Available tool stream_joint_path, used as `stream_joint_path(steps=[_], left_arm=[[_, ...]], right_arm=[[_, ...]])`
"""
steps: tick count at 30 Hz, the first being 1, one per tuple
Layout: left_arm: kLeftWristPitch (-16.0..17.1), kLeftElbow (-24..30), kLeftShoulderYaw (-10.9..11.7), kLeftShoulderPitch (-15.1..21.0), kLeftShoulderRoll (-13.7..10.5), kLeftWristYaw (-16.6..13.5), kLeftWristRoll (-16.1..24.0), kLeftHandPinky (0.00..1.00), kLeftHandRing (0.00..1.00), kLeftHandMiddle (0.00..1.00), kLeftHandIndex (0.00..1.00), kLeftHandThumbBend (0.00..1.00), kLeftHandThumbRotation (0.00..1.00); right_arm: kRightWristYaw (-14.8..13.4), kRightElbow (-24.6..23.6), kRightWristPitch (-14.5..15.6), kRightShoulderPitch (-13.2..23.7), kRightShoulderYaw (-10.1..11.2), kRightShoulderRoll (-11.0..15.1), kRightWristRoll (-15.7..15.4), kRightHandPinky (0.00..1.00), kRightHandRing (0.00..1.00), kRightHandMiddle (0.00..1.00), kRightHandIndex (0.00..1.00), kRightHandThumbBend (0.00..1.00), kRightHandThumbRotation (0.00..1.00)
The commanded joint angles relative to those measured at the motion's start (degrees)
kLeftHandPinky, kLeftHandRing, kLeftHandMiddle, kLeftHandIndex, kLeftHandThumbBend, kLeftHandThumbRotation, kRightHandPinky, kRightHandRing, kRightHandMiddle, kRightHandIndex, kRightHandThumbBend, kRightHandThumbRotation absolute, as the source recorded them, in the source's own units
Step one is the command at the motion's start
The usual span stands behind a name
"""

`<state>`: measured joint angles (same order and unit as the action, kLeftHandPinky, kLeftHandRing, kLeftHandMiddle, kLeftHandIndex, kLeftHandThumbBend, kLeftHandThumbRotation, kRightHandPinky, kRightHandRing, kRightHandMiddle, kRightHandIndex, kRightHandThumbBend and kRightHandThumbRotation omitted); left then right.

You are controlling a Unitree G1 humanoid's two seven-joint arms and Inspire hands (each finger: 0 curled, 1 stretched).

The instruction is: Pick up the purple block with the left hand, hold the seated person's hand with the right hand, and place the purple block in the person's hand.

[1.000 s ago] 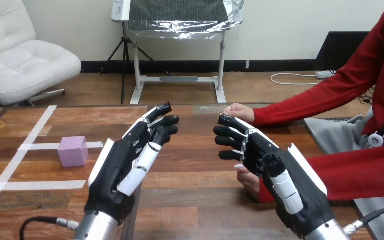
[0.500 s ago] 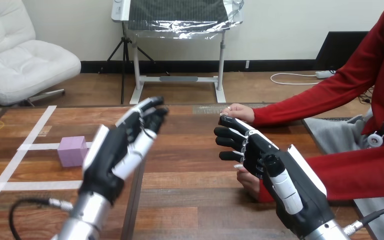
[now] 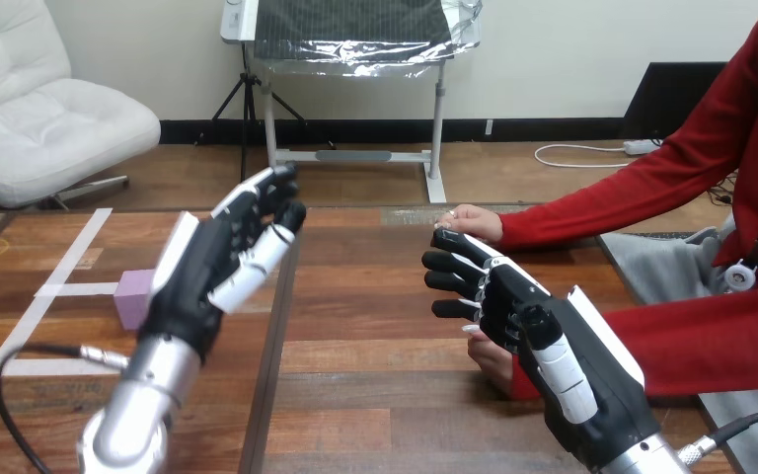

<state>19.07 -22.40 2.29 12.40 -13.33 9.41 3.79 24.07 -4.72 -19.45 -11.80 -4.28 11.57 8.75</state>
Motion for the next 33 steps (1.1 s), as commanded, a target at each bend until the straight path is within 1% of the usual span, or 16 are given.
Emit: stream_joint_path(steps=[1, 2, 7, 8, 11, 16, 20, 23, 26, 30, 33], left_arm=[[3.0, -9.4, 0.9, 12.7, -3.7, -2.7, 2.7, 0.87, 0.90, 0.89, 0.88, 0.51, 0.67], [2.7, -10.7, 0.8, 13.8, -4.2, -3.1, 3.3, 0.87, 0.90, 0.89, 0.88, 0.51, 0.67], [2.0, -15.0, 0.4, 17.4, -5.5, -4.2, 4.8, 0.86, 0.90, 0.90, 0.89, 0.52, 0.66], [1.9, -16.7, 0.3, 18.8, -5.9, -4.3, 5.0, 0.86, 0.90, 0.90, 0.89, 0.52, 0.66], [1.9, -20.3, 0.1, 21.4, -6.6, -4.6, 5.8, 0.86, 0.90, 0.91, 0.90, 0.51, 0.63], [2.3, -24.9, -1.0, 24.7, -7.8, -5.9, 7.9, 0.84, 0.90, 0.92, 0.91, 0.51, 0.60], [1.2, -28.5, -1.9, 27.6, -8.6, -6.8, 9.8, 0.83, 0.90, 0.92, 0.92, 0.53, 0.58], [1.0, -30.4, -2.2, 28.9, -8.9, -7.2, 10.4, 0.83, 0.90, 0.93, 0.92, 0.53, 0.57], [0.5, -32.7, -2.9, 30.6, -9.4, -7.7, 11.6, 0.84, 0.91, 0.93, 0.92, 0.53, 0.56], [-1.3, -35.6, -4.9, 33.0, -10.4, -9.0, 14.4, 0.85, 0.92, 0.94, 0.93, 0.53, 0.54], [-1.9, -37.5, -5.6, 34.5, -10.8, -9.5, 15.8, 0.85, 0.93, 0.93, 0.93, 0.54, 0.54]], right_arm=[[-0.3, -3.7, -0.1, 2.6, 0.7, 0.4, 0.3, 0.80, 0.87, 0.88, 0.90, 0.91, 1.00], [-0.3, -3.7, -0.1, 2.7, 0.7, 0.3, 0.4, 0.80, 0.87, 0.88, 0.90, 0.91, 1.00], [-0.3, -3.6, -0.1, 2.7, 0.7, 0.3, 0.4, 0.80, 0.87, 0.88, 0.90, 0.91, 1.00], [-0.3, -3.7, 0.0, 2.7, 0.7, 0.3, 0.3, 0.80, 0.87, 0.88, 0.90, 0.92, 1.00], [-0.3, -3.7, -0.1, 2.6, 0.7, 0.4, 0.2, 0.80, 0.87, 0.88, 0.90, 0.92, 1.00], [-0.3, -3.6, -0.4, 2.5, 0.8, 0.4, 0.1, 0.80, 0.87, 0.87, 0.90, 0.92, 1.00], [-0.2, -3.1, -1.2, 2.7, 0.9, 0.4, 0.2, 0.80, 0.87, 0.87, 0.90, 0.91, 1.00], [-0.1, -2.8, -1.5, 2.9, 1.0, 0.3, 0.4, 0.80, 0.87, 0.87, 0.90, 0.91, 1.00], [-0.2, -3.0, -1.4, 2.8, 1.0, 0.3, 0.3, 0.80, 0.86, 0.87, 0.89, 0.91, 1.00], [-0.2, -3.0, -1.6, 2.9, 1.1, 0.2, 0.4, 0.80, 0.86, 0.87, 0.89, 0.91, 1.00], [-0.3, -3.1, -1.6, 2.8, 1.1, 0.2, 0.4, 0.79, 0.86, 0.87, 0.89, 0.91, 1.00]])
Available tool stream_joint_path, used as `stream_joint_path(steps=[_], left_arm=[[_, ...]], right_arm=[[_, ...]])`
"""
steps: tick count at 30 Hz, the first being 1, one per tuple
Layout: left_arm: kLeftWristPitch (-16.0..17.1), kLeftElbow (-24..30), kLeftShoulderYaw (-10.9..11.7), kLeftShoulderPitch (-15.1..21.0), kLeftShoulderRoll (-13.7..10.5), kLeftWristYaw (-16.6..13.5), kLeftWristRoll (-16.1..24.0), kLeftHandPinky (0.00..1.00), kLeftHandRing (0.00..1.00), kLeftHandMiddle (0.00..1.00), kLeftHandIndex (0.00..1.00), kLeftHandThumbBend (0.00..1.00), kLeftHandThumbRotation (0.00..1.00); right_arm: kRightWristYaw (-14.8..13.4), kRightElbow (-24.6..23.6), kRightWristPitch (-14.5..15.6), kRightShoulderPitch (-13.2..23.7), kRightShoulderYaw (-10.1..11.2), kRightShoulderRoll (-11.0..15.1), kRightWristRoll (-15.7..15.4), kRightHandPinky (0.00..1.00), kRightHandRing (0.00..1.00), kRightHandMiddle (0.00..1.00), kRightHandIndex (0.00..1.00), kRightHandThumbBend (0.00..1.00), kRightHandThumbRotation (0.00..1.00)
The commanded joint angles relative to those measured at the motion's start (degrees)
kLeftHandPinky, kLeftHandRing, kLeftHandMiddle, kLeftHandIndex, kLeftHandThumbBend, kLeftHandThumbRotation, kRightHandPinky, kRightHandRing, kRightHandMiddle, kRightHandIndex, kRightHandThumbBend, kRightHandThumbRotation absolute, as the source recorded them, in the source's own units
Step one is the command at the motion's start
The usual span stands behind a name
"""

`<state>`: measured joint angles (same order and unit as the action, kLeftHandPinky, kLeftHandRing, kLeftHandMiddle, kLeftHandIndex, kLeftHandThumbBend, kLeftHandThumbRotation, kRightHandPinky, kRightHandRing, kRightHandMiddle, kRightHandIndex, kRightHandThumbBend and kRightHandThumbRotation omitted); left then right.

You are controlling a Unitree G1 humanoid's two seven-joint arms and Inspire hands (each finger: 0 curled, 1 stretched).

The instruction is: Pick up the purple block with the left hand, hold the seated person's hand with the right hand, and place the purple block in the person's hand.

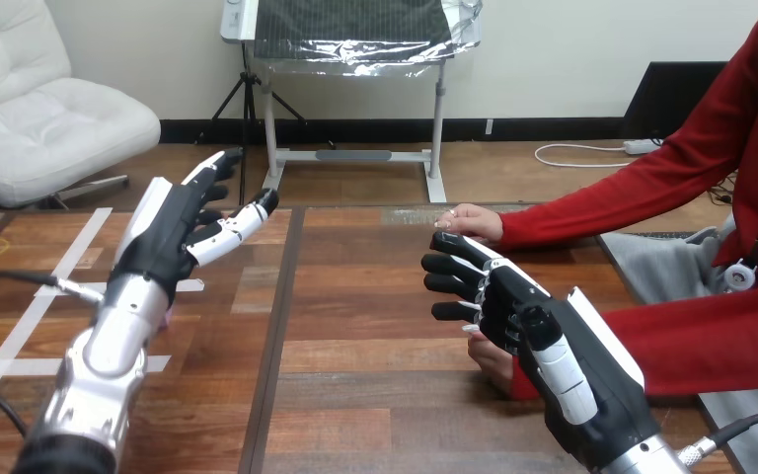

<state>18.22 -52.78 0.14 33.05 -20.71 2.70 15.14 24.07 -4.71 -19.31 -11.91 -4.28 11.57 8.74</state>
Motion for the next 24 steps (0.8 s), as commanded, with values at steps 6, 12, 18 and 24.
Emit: stream_joint_path(steps=[6, 12, 18, 24], left_arm=[[-2.4, -11.0, -5.0, 16.6, -4.1, -4.1, 7.0, 0.83, 0.92, 0.92, 0.92, 0.54, 0.51], [-3.7, -13.8, -7.4, 18.8, -4.6, -6.3, 10.7, 0.81, 0.90, 0.91, 0.91, 0.56, 0.49], [-5.4, -16.0, -11.7, 20.7, -5.4, -8.6, 16.3, 0.82, 0.89, 0.90, 0.90, 0.57, 0.53], [-8.2, -18.0, -15.9, 22.5, -5.7, -11.1, 21.8, 0.84, 0.86, 0.87, 0.88, 0.60, 0.59]], right_arm=[[-0.4, -3.5, -1.7, 2.7, 1.1, 0.1, 0.4, 0.79, 0.86, 0.86, 0.89, 0.91, 1.00], [-0.5, -3.7, -1.6, 2.6, 1.1, 0.1, 0.5, 0.78, 0.85, 0.86, 0.89, 0.90, 1.00], [-0.2, -3.4, -1.9, 2.6, 1.2, 0.2, 0.6, 0.77, 0.85, 0.86, 0.88, 0.90, 1.00], [0.0, -3.1, -2.1, 2.7, 1.1, 0.1, 0.9, 0.77, 0.85, 0.86, 0.88, 0.90, 1.00]])
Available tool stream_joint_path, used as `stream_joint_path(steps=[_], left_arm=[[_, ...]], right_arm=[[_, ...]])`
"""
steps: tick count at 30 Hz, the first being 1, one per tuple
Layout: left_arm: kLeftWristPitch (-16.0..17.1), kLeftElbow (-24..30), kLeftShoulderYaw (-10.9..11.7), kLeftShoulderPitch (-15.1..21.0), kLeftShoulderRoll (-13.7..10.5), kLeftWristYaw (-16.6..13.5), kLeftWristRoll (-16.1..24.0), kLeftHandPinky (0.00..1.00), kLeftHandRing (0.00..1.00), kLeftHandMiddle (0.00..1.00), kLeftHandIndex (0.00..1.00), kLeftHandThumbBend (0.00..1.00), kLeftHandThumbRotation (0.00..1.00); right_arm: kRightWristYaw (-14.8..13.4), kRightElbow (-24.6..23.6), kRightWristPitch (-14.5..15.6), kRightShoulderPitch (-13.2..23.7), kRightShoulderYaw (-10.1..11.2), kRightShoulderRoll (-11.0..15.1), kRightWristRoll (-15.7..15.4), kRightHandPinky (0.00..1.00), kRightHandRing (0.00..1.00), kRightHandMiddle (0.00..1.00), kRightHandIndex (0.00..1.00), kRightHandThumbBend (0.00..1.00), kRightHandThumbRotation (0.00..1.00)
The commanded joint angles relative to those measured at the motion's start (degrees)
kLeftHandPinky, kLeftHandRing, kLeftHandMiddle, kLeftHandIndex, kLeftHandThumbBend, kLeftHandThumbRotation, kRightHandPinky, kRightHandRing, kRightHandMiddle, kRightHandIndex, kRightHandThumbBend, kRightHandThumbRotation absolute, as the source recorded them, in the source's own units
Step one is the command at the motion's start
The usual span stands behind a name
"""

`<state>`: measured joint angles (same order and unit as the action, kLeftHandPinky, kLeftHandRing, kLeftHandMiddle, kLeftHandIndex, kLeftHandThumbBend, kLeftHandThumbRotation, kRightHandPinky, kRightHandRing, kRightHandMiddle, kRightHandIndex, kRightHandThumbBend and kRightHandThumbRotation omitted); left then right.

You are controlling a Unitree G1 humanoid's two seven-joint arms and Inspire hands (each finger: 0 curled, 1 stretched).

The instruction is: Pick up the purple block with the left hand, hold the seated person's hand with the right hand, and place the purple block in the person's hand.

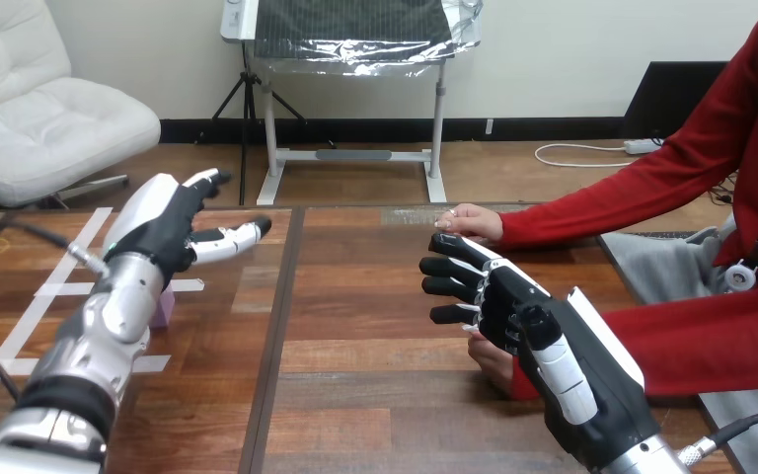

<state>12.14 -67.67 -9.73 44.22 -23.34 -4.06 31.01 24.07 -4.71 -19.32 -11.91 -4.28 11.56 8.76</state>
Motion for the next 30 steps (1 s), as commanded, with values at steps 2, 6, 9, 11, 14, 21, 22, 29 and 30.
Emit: stream_joint_path(steps=[2, 6, 9, 11, 14, 21, 22, 29, 30], left_arm=[[-3.3, -3.8, -6.8, 11.9, -3.0, -4.7, 7.0, 0.84, 0.86, 0.86, 0.87, 0.61, 0.58], [-4.8, -5.0, -7.7, 12.7, -2.9, -5.0, 8.2, 0.86, 0.85, 0.85, 0.86, 0.64, 0.57], [-5.8, -5.6, -7.9, 13.2, -2.7, -5.1, 8.5, 0.86, 0.85, 0.85, 0.85, 0.65, 0.55], [-6.6, -6.0, -8.2, 13.5, -2.7, -5.3, 8.7, 0.86, 0.85, 0.85, 0.85, 0.65, 0.54], [-8.2, -6.6, -9.0, 13.9, -2.6, -5.4, 9.6, 0.87, 0.85, 0.85, 0.84, 0.65, 0.53], [-12.4, -7.8, -11.7, 14.9, -2.3, -5.2, 12.1, 0.88, 0.87, 0.87, 0.85, 0.65, 0.56], [-13.1, -8.0, -12.3, 15.0, -2.3, -5.1, 12.6, 0.88, 0.87, 0.87, 0.86, 0.65, 0.57], [-18.0, -9.1, -16.3, 15.5, -1.7, -4.9, 15.9, 0.90, 0.89, 0.89, 0.87, 0.67, 0.63], [-18.4, -9.2, -16.6, 15.5, -1.6, -4.8, 16.0, 0.90, 0.89, 0.89, 0.88, 0.68, 0.63]], right_arm=[[-0.1, -3.1, -2.1, 2.6, 1.1, 0.1, 0.6, 0.77, 0.85, 0.86, 0.88, 0.90, 1.00], [-0.3, -3.3, -2.0, 2.6, 0.9, 0.0, 0.4, 0.76, 0.84, 0.86, 0.88, 0.91, 1.00], [-0.3, -3.2, -2.0, 2.6, 0.9, 0.0, 0.5, 0.76, 0.84, 0.85, 0.88, 0.91, 1.00], [-0.3, -3.2, -2.1, 2.5, 0.9, 0.0, 0.4, 0.76, 0.84, 0.85, 0.88, 0.91, 1.00], [-0.3, -3.2, -2.1, 2.5, 0.8, 0.0, 0.3, 0.76, 0.84, 0.85, 0.88, 0.91, 1.00], [-0.3, -3.0, -2.4, 2.4, 0.8, -0.1, 0.2, 0.75, 0.84, 0.85, 0.88, 0.90, 1.00], [-0.3, -3.0, -2.4, 2.4, 0.8, -0.1, 0.2, 0.75, 0.84, 0.85, 0.88, 0.90, 1.00], [-0.4, -3.2, -2.5, 2.2, 0.7, 0.0, 0.0, 0.75, 0.84, 0.85, 0.88, 0.90, 1.00], [-0.4, -3.3, -2.5, 2.1, 0.7, 0.0, 0.0, 0.75, 0.84, 0.85, 0.88, 0.90, 1.00]])
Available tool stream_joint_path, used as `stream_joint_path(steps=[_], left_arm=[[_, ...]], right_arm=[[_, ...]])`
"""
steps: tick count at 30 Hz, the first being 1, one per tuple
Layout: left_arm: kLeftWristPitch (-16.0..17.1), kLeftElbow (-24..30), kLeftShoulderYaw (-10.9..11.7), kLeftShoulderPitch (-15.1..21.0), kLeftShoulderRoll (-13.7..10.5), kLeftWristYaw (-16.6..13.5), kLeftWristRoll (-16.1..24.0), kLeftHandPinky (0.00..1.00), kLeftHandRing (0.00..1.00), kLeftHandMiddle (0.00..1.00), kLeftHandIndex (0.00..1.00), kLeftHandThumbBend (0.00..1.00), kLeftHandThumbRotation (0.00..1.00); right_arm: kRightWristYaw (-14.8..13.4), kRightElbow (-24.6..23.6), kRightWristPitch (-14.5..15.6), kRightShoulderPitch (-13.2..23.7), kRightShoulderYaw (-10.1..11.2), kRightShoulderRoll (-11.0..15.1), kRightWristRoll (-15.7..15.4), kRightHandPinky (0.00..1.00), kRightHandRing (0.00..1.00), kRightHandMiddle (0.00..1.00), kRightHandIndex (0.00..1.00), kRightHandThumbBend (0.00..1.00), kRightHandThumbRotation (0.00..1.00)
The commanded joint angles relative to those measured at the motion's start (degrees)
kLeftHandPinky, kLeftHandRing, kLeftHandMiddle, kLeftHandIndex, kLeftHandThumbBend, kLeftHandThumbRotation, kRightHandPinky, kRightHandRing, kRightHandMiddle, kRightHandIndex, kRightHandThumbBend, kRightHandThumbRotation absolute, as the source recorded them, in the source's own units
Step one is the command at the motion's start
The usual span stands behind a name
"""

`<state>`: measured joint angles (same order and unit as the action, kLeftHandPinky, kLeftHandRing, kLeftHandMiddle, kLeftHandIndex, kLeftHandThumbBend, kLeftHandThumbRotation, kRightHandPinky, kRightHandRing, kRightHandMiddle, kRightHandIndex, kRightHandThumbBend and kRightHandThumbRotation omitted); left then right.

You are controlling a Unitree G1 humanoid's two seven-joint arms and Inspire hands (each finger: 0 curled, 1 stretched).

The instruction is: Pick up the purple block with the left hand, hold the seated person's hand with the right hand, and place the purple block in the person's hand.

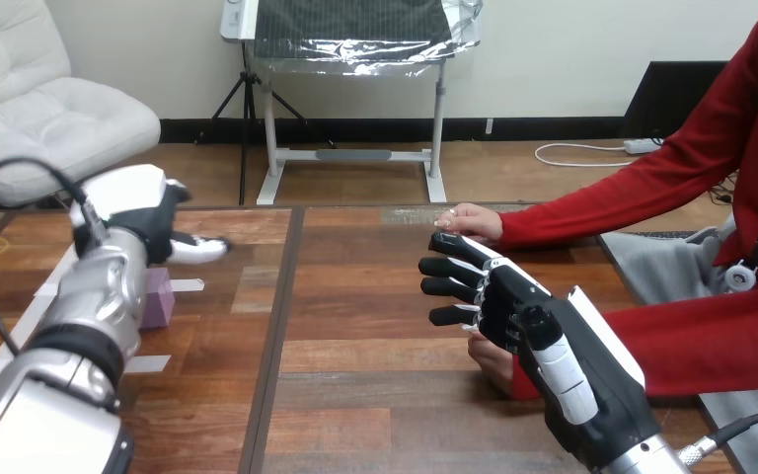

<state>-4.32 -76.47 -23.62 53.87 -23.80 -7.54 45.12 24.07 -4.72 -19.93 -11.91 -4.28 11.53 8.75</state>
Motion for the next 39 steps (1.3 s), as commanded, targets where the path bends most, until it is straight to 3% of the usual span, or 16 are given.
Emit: stream_joint_path(steps=[1, 14, 25, 39], left_arm=[[-2.2, -0.5, -2.9, 5.8, -1.1, -1.3, 1.9, 0.91, 0.89, 0.89, 0.88, 0.68, 0.62], [-5.3, -1.1, -4.6, 5.3, -0.7, -0.7, 1.4, 0.94, 0.92, 0.91, 0.89, 0.69, 0.60], [-6.4, -1.4, -6.2, 4.9, -0.7, 0.7, 1.5, 0.97, 0.94, 0.93, 0.91, 0.68, 0.65], [-6.5, -1.3, -6.2, 4.8, -1.1, 0.6, 0.4, 0.98, 0.93, 0.92, 0.89, 0.68, 0.66]], right_arm=[[-0.4, -3.3, -1.8, 2.1, 0.7, 0.0, 0.0, 0.75, 0.84, 0.85, 0.88, 0.90, 1.00], [-0.1, -3.5, -1.9, 2.1, 0.8, 0.1, 0.6, 0.75, 0.83, 0.84, 0.88, 0.90, 1.00], [-0.3, -3.9, -1.6, 2.0, 0.9, 0.3, 0.4, 0.75, 0.83, 0.84, 0.87, 0.91, 1.00], [-0.1, -3.9, -1.6, 2.0, 0.9, 0.5, 0.3, 0.75, 0.83, 0.84, 0.87, 0.91, 1.00]])
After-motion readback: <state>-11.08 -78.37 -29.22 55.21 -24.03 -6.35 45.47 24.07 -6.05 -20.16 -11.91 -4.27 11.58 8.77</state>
